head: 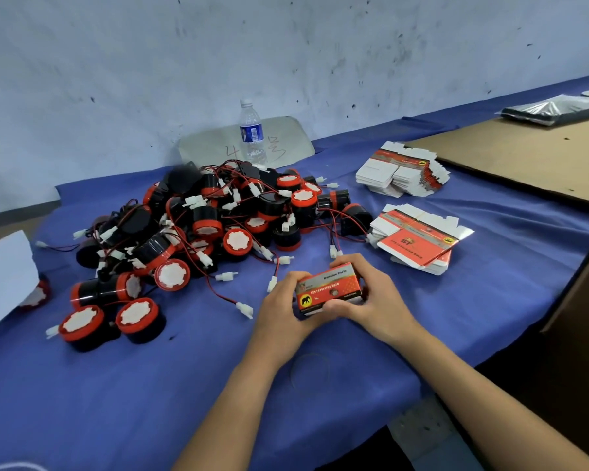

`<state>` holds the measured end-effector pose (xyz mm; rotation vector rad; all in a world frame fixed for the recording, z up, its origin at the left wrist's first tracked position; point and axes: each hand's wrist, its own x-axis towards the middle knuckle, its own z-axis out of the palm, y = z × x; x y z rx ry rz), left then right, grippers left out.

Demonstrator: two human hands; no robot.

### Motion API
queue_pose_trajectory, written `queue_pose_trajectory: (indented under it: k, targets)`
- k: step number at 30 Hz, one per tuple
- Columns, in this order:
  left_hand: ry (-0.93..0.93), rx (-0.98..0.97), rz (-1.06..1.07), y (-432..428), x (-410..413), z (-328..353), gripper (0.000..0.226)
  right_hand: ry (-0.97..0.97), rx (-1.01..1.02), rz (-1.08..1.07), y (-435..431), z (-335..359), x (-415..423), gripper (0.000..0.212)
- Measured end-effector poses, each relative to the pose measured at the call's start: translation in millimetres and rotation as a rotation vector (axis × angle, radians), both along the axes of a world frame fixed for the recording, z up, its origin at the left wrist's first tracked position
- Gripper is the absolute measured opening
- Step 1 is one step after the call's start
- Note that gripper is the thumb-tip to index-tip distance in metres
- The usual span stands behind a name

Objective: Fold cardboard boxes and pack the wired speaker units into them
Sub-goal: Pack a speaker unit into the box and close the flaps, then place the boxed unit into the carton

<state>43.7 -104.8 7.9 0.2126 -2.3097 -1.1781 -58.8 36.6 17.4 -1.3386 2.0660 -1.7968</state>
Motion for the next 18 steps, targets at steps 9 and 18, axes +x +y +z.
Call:
queue_pose_trajectory:
  k: [9, 18]
  targets:
    - [0.003, -0.003, -0.033, 2, 1, 2, 0.044, -0.129, -0.032, -0.053, -4, -2, -1, 0.043]
    - [0.165, 0.443, 0.147, -12, 2, 1, 0.037, -1.168, -0.696, 0.06, 16, 19, -17, 0.038]
